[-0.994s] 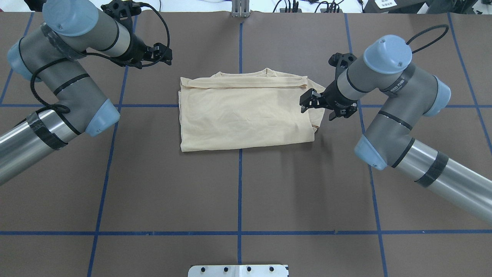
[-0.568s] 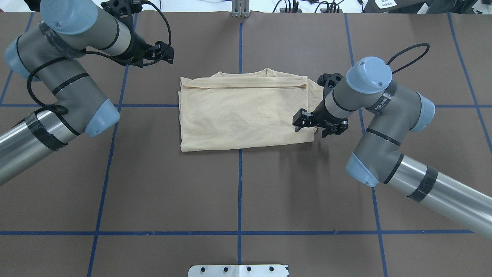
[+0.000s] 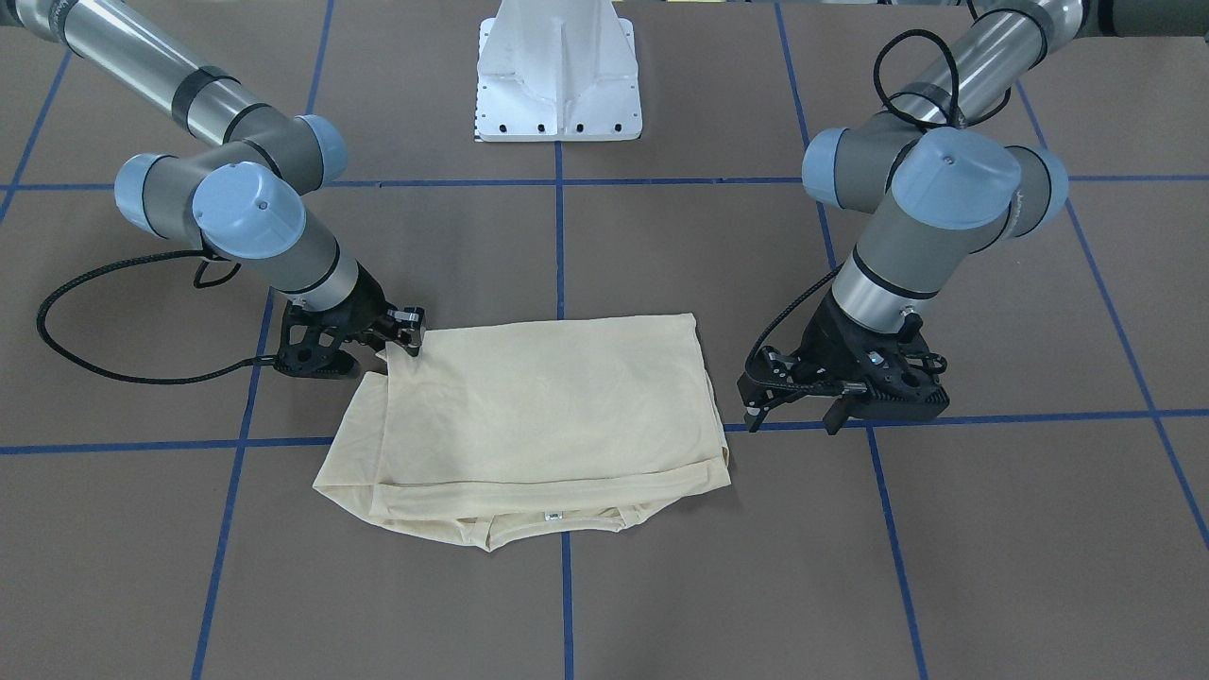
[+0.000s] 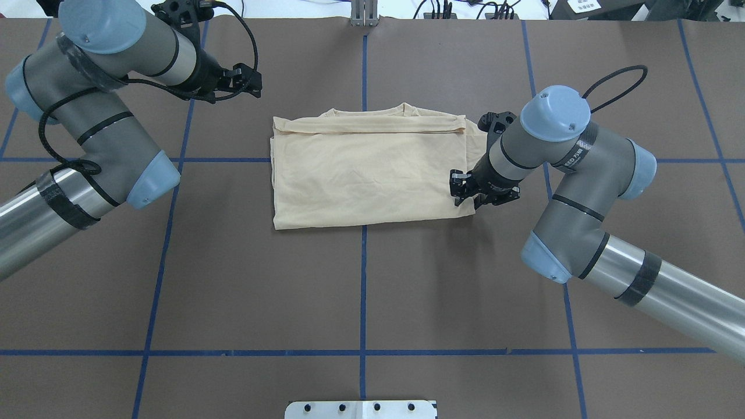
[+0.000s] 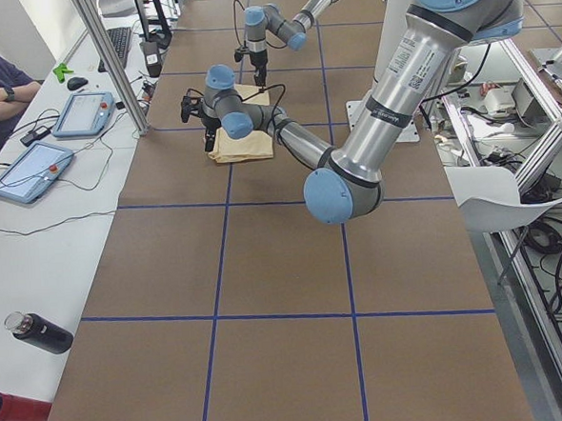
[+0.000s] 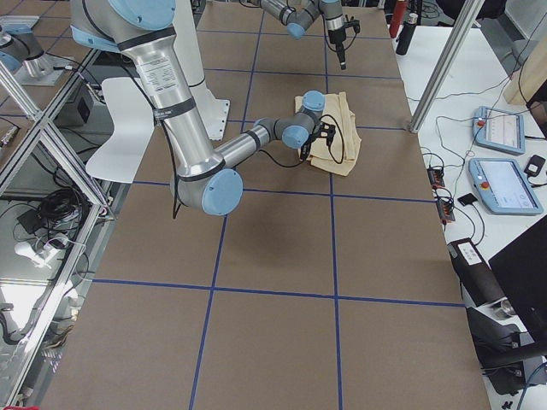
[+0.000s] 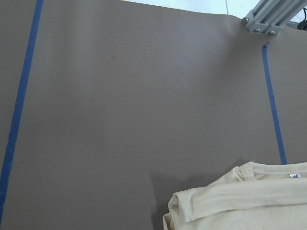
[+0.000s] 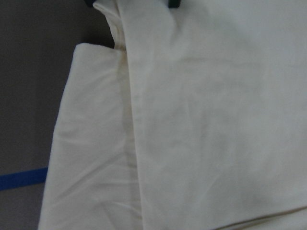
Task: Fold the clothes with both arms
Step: 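Raise the left gripper away while the right gripper grasps the folded edge nearest it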
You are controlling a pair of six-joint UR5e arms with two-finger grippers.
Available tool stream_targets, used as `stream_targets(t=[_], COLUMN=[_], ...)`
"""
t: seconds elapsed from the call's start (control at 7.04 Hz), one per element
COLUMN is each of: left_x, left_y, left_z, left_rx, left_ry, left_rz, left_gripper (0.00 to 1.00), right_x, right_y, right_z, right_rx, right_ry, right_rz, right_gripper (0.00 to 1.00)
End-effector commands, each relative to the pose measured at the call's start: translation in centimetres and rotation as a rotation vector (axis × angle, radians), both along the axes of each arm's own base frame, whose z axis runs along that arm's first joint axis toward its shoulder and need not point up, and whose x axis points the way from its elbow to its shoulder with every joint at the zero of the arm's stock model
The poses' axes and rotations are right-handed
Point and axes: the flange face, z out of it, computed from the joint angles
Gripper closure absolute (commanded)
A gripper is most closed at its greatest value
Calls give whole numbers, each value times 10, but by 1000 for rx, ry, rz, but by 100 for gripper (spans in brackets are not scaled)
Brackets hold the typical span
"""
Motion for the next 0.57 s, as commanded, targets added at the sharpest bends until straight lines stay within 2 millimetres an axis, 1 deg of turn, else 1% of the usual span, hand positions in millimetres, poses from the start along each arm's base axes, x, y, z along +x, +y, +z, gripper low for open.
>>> stream_targets(t=[0.0, 0.14, 0.28, 0.43], left_x=[-3, -4, -6, -8], left_y=[3, 5, 5, 7], left_z=[2, -2, -3, -2], left_rx=[1, 7, 11, 11], left_ry=[1, 6, 7, 7], left_rz=[-2, -2, -3, -3], left_gripper=[1, 1, 1, 1], right_x=[-1, 3, 14, 27], right_y=[-1, 1, 7, 24], right_z=[0, -3, -9, -23], right_rx=[-11, -27, -30, -50], right_ry=[12, 35, 33, 43], right_rz=[1, 4, 6, -7], right_gripper=[100, 100, 100, 100])
